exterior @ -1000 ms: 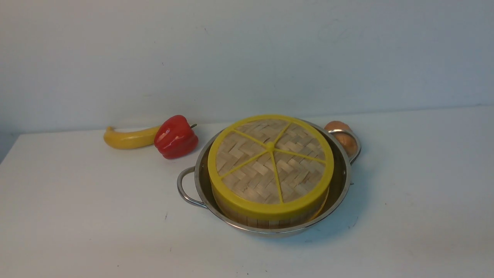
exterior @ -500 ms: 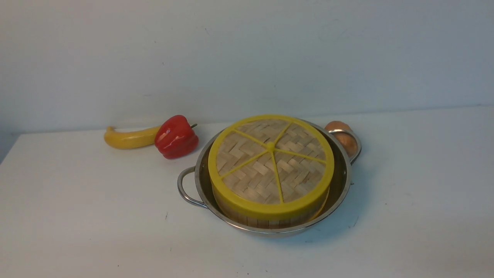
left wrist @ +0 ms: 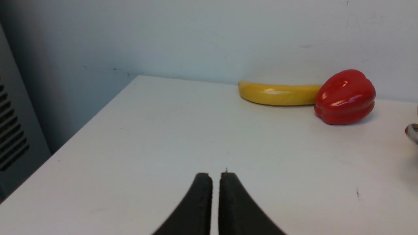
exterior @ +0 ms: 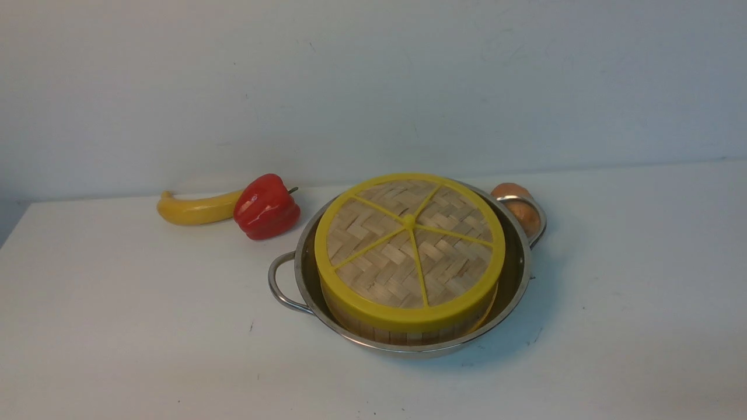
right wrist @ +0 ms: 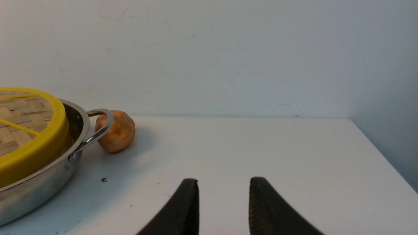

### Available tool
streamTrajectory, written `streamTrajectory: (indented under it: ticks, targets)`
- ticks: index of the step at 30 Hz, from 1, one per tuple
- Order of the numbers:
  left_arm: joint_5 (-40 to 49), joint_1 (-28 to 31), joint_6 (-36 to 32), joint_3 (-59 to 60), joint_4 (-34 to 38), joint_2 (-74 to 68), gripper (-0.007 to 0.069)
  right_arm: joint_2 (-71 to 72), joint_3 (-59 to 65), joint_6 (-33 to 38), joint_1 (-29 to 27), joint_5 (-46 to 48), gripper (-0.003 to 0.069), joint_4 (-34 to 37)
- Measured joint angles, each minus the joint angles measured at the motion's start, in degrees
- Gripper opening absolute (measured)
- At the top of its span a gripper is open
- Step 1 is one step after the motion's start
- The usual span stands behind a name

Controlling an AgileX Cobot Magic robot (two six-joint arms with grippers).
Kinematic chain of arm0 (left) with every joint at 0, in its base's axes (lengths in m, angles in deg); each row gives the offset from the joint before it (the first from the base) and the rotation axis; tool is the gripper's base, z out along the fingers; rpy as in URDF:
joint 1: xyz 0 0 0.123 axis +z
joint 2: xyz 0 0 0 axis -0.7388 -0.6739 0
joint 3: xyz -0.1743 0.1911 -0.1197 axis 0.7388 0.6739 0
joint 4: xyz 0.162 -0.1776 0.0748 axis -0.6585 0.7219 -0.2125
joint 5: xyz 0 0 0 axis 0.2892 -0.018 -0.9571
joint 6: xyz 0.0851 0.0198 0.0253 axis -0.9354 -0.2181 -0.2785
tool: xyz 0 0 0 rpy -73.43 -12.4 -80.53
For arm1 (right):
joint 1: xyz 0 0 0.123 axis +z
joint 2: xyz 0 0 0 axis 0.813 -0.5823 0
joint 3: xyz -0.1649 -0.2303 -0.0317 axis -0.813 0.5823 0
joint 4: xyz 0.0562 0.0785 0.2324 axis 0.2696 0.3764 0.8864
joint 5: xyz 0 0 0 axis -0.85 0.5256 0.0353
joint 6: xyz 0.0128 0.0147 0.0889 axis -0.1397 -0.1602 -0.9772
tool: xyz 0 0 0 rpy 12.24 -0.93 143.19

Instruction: Place the steamer in the pot on the white table, and put the lid on the steamer.

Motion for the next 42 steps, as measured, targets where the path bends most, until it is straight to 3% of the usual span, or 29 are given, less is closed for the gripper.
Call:
streamTrajectory:
  ticks: [42]
  targets:
    - [0.00, 0.00, 0.00, 0.00, 0.00, 0.00, 0.0054, 0.00, 0.06, -0.07, 0.00, 0.00, 0.0242, 0.00]
